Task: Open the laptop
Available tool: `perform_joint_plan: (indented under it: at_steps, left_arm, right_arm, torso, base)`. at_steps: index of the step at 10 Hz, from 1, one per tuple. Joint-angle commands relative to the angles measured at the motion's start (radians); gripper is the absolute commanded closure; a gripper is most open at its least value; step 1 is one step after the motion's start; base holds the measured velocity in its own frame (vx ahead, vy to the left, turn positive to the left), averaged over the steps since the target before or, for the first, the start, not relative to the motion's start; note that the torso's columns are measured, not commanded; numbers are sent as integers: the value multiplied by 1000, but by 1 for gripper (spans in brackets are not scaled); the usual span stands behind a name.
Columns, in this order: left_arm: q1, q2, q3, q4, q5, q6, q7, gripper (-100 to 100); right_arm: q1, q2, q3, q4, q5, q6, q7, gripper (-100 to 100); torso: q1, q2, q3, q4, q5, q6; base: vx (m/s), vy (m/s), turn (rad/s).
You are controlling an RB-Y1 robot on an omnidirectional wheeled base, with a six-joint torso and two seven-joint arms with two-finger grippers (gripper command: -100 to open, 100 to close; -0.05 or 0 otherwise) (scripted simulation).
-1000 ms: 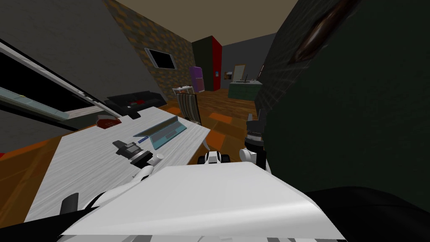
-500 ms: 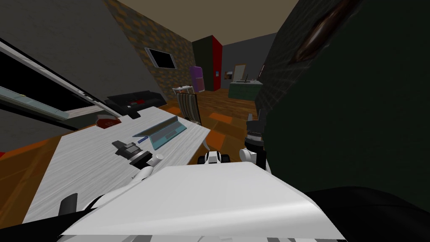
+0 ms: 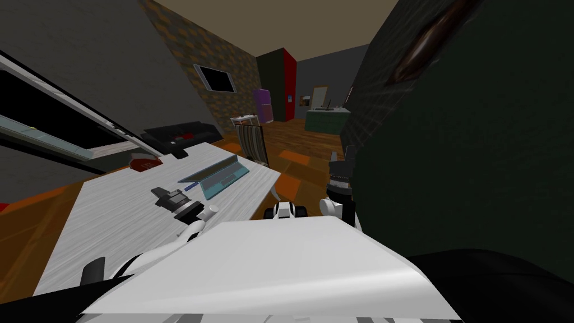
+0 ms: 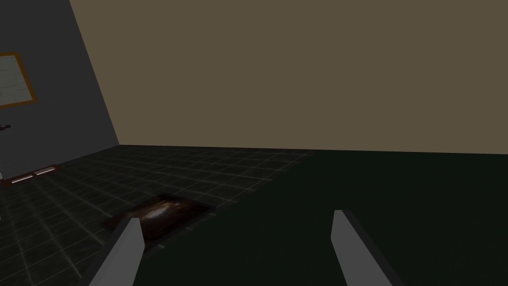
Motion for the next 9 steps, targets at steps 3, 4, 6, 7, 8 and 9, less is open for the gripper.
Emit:
perform_joint_plan:
  at_steps: [3,4,6,7,8,9]
  left_arm:
    - [103,-42,30,-111,43,11,-51,100]
    - [130,-56,40,-147,57,14,-68,100]
    - [172,-70,50,-186,71,18,-85,100]
    - [172,-70,50,-186,71,18,-85,100]
    - [172,-70,50,-186,71,18,-85,100]
    - [206,-85,60,-223,86,21,-102,100]
  right_arm:
    - [0,0,0,0,0,0,0,0]
    - [0,0,0,0,0,0,0,0]
    - [0,0,0,0,0,0,0,0]
    - [0,0,0,0,0,0,0,0]
    - [0,0,0,0,0,0,0,0]
    - [0,0,0,0,0,0,0,0]
  torso:
    - [8,-5,-4,3,-6,5]
    - [7,-6,-4,3,-5,5]
    - [8,-6,-2,3,-3,5]
    - [9,-6,-2,3,-2,6]
    - [9,-6,-1,3,0,6]
    - [9,-5,-1,2,1,4]
  base:
    - [-33,27,-182]
    - [-33,37,-254]
    - [-23,20,-138]
    - [-16,21,-94]
    - [0,15,-8]
    - [-14,10,-188]
